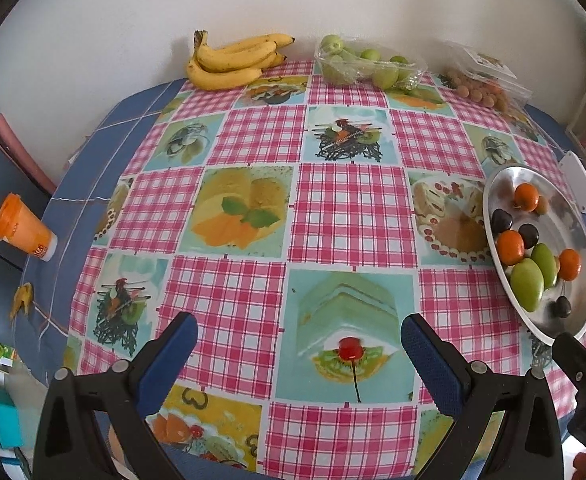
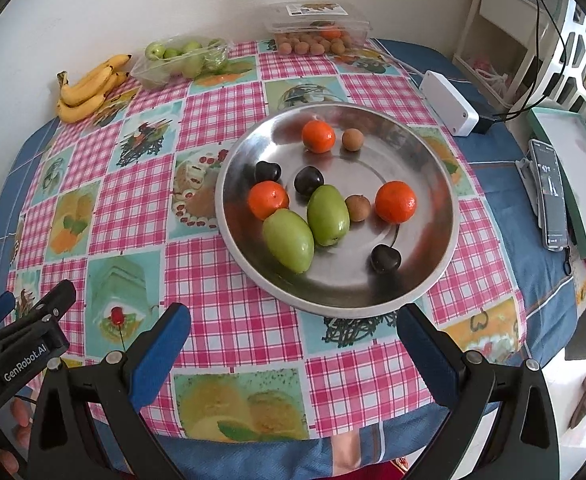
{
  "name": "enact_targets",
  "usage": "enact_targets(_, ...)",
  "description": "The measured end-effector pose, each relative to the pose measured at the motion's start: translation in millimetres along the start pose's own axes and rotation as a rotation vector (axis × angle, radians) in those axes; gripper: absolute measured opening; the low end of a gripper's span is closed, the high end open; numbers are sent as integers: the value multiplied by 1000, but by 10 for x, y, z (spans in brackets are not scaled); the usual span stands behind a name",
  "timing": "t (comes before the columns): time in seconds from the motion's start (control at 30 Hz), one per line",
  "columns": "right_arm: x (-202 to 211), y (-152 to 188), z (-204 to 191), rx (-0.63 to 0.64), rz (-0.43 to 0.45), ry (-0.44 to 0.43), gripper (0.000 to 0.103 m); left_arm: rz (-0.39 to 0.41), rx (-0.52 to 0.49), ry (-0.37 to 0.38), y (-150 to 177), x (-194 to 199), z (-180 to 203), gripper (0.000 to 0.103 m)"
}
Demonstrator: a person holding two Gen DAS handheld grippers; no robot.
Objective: Organize fruits
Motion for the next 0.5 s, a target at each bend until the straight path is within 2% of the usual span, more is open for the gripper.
enact_targets(0.5, 14, -14, -22, 6, 8, -8, 103, 11, 3, 3, -14, 23, -6, 103)
Point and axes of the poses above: each gripper's, at about its wrist camera, not at the fingertips, and x roughly against the way its jaws point, z to its right, y to its underside, the point moved 1 cm from there along -x, roughly the way its jaws point, and after that the axes turned 11 degrees about -z, right-handed, at the moved point
